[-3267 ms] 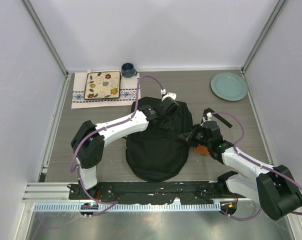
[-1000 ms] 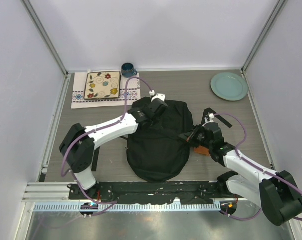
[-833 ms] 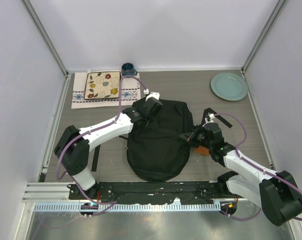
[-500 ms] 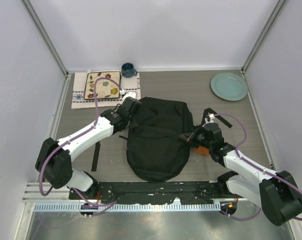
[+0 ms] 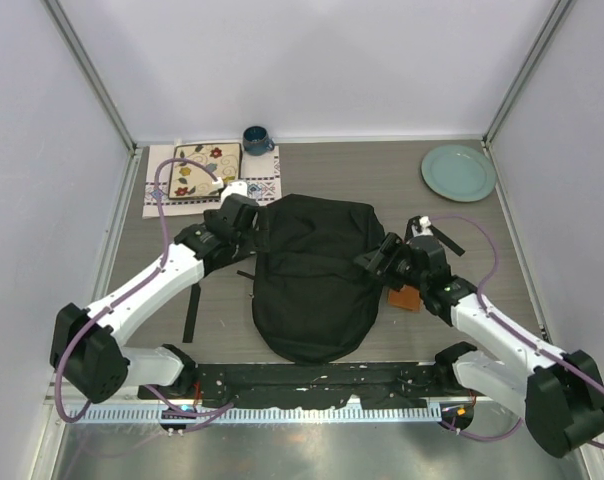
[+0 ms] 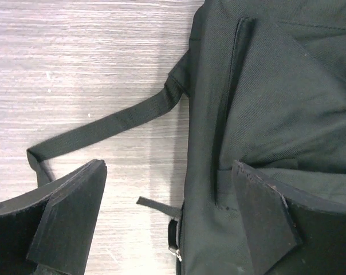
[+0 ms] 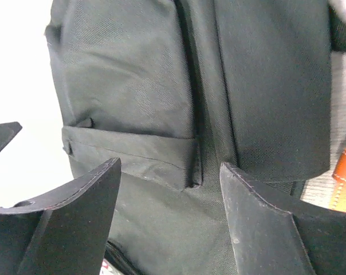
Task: Pack the student bag
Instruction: Unzip the student bag at the center of the board.
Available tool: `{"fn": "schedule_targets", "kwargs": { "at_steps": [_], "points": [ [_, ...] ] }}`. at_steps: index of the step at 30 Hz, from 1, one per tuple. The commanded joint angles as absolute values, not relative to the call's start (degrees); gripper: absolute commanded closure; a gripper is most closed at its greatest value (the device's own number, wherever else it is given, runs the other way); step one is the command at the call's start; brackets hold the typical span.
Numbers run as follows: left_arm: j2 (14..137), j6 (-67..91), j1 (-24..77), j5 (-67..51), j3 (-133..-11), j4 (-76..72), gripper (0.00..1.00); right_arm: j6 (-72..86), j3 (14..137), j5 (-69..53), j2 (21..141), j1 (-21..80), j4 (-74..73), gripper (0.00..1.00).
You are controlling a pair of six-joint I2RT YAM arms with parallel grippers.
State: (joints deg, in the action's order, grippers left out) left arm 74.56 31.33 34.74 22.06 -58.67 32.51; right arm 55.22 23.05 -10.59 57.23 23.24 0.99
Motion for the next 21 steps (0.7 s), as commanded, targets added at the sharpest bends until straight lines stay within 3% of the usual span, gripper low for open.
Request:
{"fn": "schedule_targets", "kwargs": {
  "at_steps": [1,6,10,15,21],
  "points": [
    [69.70,31.73,34.72,25.75,-60.02,34.54,0.03,47.83,30.49,-1.77,51.17,22.94,-9.74,0.23],
    [67.50,31.46,34.72,23.65,-61.69,35.16,0.00,45.62,34.27,9.12,48.78,22.59,-20.71,0.19],
    [67.94,33.57,34.80,14.61,-63.45,32.18,0.00,45.88,34.63,16.34,48.51,18.92,-26.97,0.14],
    [73.64,35.16,40.59,9.05,-66.70,27.34,0.00,46.49,30.69,14.77,47.73,11.35,-31.19,0.12],
    [88.49,33.05,51.32,6.51,-80.91,26.11,0.00,44.74,25.50,6.43,46.49,0.71,-30.41,0.12]
  ]
}}
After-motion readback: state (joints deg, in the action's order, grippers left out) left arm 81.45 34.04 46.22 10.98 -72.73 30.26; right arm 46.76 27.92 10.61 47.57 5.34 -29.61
